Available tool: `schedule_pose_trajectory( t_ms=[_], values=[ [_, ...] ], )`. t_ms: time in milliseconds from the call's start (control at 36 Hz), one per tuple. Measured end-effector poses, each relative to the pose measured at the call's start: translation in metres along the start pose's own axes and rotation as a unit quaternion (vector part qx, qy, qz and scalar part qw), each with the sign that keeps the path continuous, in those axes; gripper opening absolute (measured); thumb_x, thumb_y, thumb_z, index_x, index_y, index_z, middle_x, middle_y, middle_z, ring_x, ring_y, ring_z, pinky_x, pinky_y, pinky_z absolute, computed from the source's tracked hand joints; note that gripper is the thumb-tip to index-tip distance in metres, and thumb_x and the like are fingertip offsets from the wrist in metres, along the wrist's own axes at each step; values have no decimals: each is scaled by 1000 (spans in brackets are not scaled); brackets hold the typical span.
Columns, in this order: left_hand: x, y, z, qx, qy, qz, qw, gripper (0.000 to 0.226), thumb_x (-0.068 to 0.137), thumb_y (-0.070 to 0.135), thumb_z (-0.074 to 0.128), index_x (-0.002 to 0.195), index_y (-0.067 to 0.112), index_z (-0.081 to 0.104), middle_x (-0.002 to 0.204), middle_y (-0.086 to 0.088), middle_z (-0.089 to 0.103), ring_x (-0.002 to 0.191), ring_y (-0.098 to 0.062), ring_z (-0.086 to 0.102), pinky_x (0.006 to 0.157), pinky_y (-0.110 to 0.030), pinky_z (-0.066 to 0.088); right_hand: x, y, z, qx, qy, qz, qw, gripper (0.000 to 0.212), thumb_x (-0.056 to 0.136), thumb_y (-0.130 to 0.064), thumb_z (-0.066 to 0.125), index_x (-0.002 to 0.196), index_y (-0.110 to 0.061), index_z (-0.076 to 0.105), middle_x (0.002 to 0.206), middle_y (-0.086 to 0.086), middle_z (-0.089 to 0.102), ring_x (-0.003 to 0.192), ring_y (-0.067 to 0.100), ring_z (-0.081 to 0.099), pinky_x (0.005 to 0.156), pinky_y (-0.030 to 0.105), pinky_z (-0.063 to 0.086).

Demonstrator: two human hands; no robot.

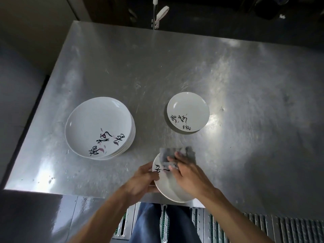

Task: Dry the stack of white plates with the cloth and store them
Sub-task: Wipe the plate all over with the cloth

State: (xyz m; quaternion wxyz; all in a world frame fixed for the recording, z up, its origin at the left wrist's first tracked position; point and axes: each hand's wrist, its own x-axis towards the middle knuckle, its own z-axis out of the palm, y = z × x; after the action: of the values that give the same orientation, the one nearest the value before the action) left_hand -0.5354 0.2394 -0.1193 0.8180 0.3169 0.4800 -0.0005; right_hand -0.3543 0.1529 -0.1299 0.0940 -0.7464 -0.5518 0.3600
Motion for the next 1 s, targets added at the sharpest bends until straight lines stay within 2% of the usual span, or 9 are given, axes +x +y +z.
schedule_pose_trajectory(
  t_ms=[83,194,306,389,500,639,778,861,1000],
  values=[
    [1,-3,5,1,3,11,1000,48,92,-11,48,127,15,68,118,-20,72,91,-25,73,68,-31,59,1,-2,2,-55,-8,8,998,48,105,-48,29,143,-32,53,161,2,34,153,21,21,124,52,11],
    [0,-7,12,13,6,27,1000,43,95,-7,54,129,17,65,118,-20,72,93,-24,73,69,-32,59,-4,-13,7,49,-15,-38,998,44,105,-44,39,143,-30,54,161,6,34,152,20,22,125,46,15],
    [0,-17,16,-69,107,47,991,52,90,-17,43,123,17,64,107,-14,76,83,-26,74,71,-44,62,-1,0,-5,-93,23,48,994,45,107,-44,28,141,-32,55,161,1,35,152,18,21,126,44,-3],
    [-3,-24,21,-113,117,53,985,41,88,-18,44,111,13,55,100,-11,74,87,-29,70,68,-48,62,-3,-7,-7,-31,11,84,996,44,106,-42,30,132,-24,61,154,3,42,145,25,33,124,42,17],
    [-2,-16,13,-81,113,19,990,32,90,10,59,116,-5,48,98,-24,66,86,-34,64,75,-49,55,-11,-18,-13,109,-30,96,989,44,107,-44,35,134,-21,59,155,3,43,143,25,38,110,31,38],
    [-4,-6,12,23,21,25,999,34,92,8,55,125,14,60,111,-21,72,91,-30,72,80,-40,58,-7,-29,0,138,-53,-19,989,42,106,-43,38,144,-32,54,159,-8,38,150,8,24,125,38,17],
    [-6,-9,9,5,25,15,1000,49,93,-10,48,130,18,62,116,-23,72,100,-37,73,79,-42,61,7,-10,-1,-26,28,14,999,42,108,-37,33,142,-25,56,159,-3,38,152,14,17,126,42,10],
    [-6,-7,11,8,14,24,1000,43,95,-7,51,131,15,63,116,-22,72,98,-35,73,79,-40,61,4,-14,3,17,1,-67,998,39,106,-37,38,139,-29,59,155,1,45,150,14,26,125,45,13],
    [-3,-8,6,-31,63,15,997,50,91,-11,46,132,12,62,113,-25,72,94,-38,73,78,-46,62,-3,0,-15,-22,9,5,1000,44,108,-38,35,138,-19,60,157,3,42,147,11,34,125,27,11]
  ],
)
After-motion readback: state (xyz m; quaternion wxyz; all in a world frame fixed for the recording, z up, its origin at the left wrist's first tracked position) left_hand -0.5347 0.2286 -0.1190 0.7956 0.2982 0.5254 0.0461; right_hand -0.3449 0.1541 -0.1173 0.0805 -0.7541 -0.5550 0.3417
